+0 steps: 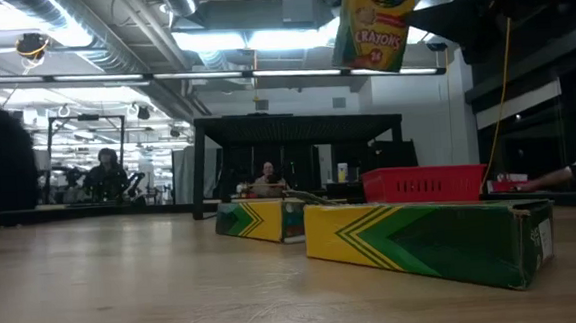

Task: Pick & Place Office Desk Supplies
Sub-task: Put the crayon box into the black bin

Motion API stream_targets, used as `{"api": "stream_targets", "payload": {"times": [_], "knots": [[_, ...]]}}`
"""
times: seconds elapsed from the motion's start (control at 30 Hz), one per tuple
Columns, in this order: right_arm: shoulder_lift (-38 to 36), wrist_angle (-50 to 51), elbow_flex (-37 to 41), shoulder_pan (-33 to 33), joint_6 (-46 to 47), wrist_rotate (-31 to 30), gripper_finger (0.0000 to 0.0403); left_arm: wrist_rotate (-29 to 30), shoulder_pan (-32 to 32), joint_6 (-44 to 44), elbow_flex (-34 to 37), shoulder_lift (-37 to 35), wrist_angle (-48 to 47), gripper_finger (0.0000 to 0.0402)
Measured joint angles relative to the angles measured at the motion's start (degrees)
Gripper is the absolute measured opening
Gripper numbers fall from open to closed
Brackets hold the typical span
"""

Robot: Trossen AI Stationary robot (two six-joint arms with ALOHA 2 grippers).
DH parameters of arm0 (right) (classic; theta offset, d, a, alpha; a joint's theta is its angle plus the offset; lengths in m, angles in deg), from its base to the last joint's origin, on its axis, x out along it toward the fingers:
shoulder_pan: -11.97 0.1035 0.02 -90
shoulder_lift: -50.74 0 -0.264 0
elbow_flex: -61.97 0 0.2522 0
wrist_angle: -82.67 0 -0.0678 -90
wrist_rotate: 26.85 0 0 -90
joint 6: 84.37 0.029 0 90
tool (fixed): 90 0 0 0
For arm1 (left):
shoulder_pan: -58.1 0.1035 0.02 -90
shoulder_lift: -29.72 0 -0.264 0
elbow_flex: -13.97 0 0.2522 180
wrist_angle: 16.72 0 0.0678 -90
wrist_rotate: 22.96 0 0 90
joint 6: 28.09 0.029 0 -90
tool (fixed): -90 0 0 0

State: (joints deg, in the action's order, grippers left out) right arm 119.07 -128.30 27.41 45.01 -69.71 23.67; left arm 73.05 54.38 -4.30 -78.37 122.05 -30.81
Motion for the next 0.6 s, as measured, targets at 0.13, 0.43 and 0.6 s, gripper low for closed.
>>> {"api": "stream_targets", "payload": {"times": [0.13,0.43,0.6], "knots": [[0.00,0.03,0.00,0.07,-0.10,0.12,0.0315,1.65,0.11,0.30,0.00,0.00,-1.40,0.0003],[0.00,1.01,0.00,0.17,0.37,0.92,0.0315,2.92,3.12,-0.89,0.04,-1.32,-6.26,0.0002],[0.02,3.04,0.00,0.17,1.31,-0.89,0.0315,2.63,1.78,-0.84,0.04,-2.52,-5.36,0.0002]]}}
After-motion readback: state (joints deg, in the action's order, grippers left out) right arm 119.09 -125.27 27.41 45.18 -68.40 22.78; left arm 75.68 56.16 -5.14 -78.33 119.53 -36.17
